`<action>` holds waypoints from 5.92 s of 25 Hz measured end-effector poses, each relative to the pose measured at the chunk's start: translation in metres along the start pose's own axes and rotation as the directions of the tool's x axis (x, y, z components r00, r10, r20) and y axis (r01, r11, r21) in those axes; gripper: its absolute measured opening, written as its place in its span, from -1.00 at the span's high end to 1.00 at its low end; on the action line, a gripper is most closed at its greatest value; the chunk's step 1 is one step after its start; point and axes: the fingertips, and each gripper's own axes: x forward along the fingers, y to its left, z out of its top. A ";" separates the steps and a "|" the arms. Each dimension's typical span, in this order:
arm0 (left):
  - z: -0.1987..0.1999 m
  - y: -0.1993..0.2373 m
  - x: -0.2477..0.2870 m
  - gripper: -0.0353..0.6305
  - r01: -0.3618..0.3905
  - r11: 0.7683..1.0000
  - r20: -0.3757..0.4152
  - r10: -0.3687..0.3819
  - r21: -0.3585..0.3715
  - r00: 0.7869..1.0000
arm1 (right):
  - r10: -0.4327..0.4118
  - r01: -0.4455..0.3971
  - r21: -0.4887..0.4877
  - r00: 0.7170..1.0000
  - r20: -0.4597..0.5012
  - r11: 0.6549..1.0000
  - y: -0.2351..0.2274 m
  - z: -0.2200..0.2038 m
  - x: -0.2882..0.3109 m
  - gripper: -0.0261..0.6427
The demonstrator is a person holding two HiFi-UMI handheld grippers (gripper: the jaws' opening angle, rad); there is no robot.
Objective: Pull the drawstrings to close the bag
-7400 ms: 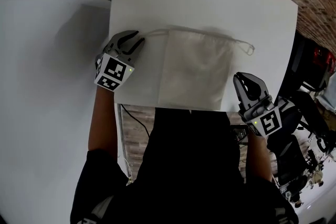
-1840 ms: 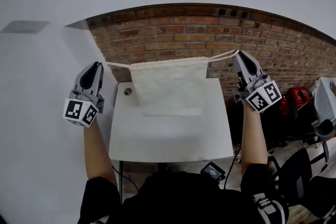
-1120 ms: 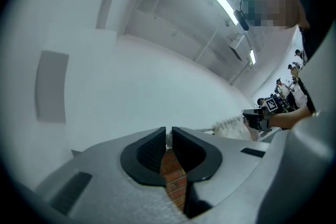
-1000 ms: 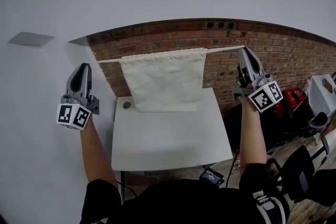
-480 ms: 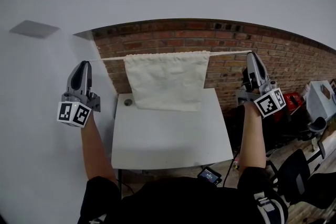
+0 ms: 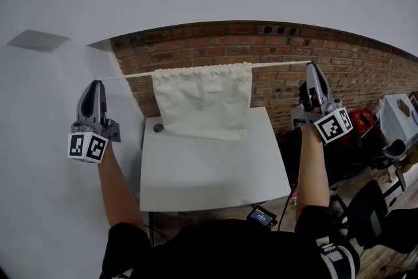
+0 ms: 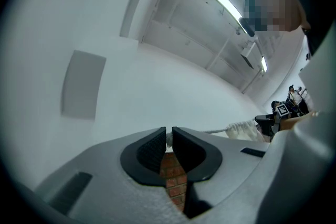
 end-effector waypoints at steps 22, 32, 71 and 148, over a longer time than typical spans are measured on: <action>-0.002 0.016 -0.007 0.76 -0.028 0.998 0.031 0.030 -0.053 0.999 | -0.017 0.014 0.075 0.999 0.048 0.997 -0.003 0.002 -0.011 0.83; -0.006 0.023 -0.007 0.76 -0.037 0.997 0.043 0.040 -0.070 0.998 | -0.027 0.021 0.092 0.998 0.060 0.995 -0.010 -0.001 -0.012 0.83; -0.019 0.048 -0.016 0.76 -0.098 0.988 0.073 0.107 -0.121 0.992 | -0.119 0.063 0.326 0.981 0.153 0.943 -0.059 -0.007 -0.039 0.84; -0.033 0.044 -0.018 0.75 -0.028 0.987 -0.058 0.019 -0.157 0.998 | 0.035 -0.017 0.126 0.990 -0.138 0.992 -0.038 -0.024 -0.025 0.82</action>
